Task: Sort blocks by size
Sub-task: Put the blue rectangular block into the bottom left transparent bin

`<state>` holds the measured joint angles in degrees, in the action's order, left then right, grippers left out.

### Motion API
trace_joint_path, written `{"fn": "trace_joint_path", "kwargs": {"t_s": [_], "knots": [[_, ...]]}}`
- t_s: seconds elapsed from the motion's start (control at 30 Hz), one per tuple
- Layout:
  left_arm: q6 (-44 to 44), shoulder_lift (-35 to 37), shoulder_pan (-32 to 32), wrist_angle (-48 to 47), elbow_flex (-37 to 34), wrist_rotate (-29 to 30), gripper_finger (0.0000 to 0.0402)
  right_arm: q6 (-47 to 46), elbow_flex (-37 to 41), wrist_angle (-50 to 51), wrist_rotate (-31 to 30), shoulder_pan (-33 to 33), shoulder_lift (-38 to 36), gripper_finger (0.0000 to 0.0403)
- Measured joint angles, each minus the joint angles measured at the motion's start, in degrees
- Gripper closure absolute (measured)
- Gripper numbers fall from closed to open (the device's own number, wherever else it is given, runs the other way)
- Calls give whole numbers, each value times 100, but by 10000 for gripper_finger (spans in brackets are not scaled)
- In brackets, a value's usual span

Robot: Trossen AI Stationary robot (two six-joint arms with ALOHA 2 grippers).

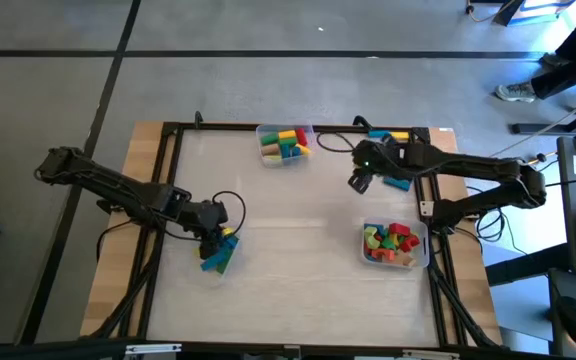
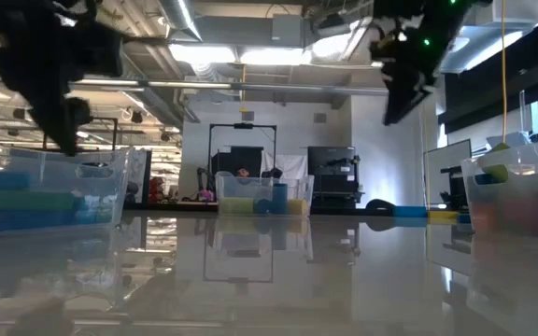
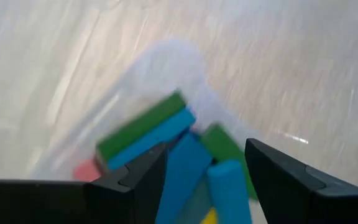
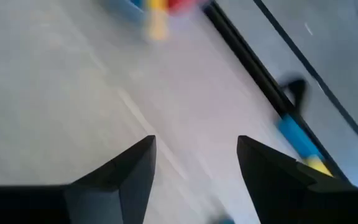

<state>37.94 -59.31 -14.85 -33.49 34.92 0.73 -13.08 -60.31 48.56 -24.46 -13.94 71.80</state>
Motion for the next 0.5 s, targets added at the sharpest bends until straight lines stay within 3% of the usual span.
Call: {"fn": "trace_joint_path", "kwargs": {"t_s": [0.23,0.37,0.5], "knots": [[-616,0,0,530,2,608,191,-433,0,656,-16,-1092,158,178],[-691,0,2,600,2,1144,191,119,-2,929,469,-1819,447,178],[-692,0,0,565,2,1191,191,651,-2,1157,606,-2332,887,178]]}}
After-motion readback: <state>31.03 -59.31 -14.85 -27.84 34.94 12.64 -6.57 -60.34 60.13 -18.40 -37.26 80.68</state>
